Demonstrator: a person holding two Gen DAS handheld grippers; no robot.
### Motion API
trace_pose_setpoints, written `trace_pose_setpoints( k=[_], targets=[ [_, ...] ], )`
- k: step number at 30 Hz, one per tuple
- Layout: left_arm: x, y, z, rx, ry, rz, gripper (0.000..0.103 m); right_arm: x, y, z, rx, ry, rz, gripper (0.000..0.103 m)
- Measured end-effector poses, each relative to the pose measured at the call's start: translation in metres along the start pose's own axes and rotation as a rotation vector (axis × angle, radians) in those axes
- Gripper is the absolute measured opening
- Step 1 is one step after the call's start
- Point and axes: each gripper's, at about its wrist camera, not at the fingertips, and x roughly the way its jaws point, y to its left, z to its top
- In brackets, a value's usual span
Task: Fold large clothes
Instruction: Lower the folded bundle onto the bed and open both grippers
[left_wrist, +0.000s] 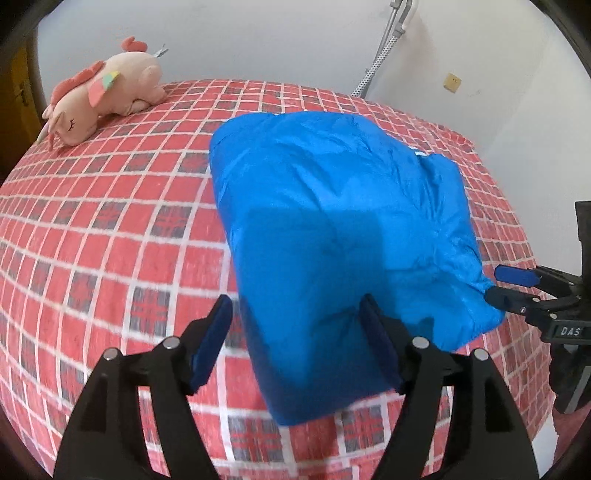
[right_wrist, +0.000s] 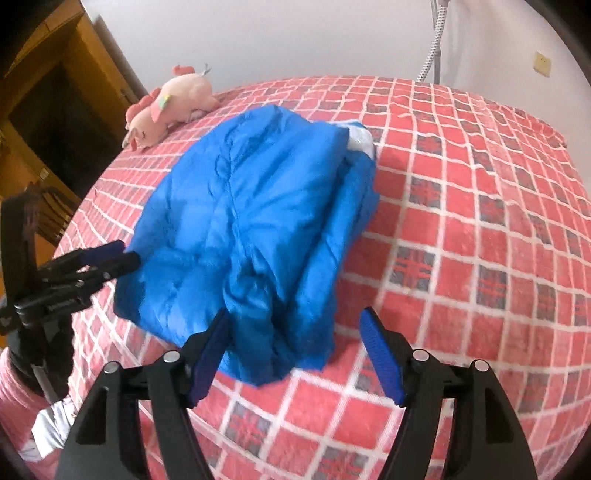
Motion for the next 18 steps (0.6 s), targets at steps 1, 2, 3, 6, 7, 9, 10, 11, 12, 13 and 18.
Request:
trace_pose_setpoints(
  k=[1, 2, 3, 6, 7, 9, 10, 11, 12, 13, 18],
  targets=[
    [0.001, 0.0, -0.003, 0.003, 0.001, 0.003, 0.071, 0.004, -0.003, -0.001, 0.013, 0.01, -0.006, 0.072],
    [0.004, 0.0, -0.007, 0.008, 0.007, 0.007, 0.072, 0.008, -0.006, -0.002, 0.026, 0.018, -0.001, 0.072],
    [0.008, 0.0, -0.01, 0.008, 0.014, 0.009, 0.073, 0.014, -0.01, -0.003, 0.047, 0.031, 0.012, 0.072],
    [0.019, 0.001, -0.014, 0.023, 0.029, 0.013, 0.074, 0.029, -0.014, -0.007, 0.061, 0.06, -0.006, 0.072],
    [0.023, 0.004, -0.014, 0.021, 0.039, 0.008, 0.075, 0.032, -0.016, -0.008, 0.064, 0.068, -0.012, 0.072],
    [0.03, 0.009, -0.015, -0.005, 0.056, -0.011, 0.077, 0.041, -0.019, -0.009, 0.09, 0.083, -0.013, 0.072],
    [0.032, 0.011, -0.016, -0.018, 0.062, -0.017, 0.077, 0.042, -0.019, -0.01, 0.098, 0.085, -0.012, 0.072],
    [0.033, 0.01, -0.016, -0.014, 0.063, -0.012, 0.077, 0.042, -0.019, -0.01, 0.102, 0.086, -0.013, 0.072],
    [0.031, 0.008, -0.015, -0.002, 0.062, 0.003, 0.077, 0.041, -0.019, -0.01, 0.111, 0.087, -0.015, 0.072],
    [0.029, 0.006, -0.015, 0.005, 0.064, 0.014, 0.077, 0.037, -0.018, -0.01, 0.114, 0.086, -0.017, 0.072],
    [0.01, 0.007, -0.01, -0.028, 0.094, 0.029, 0.079, 0.004, -0.006, -0.013, 0.114, 0.057, -0.059, 0.087]
  ],
)
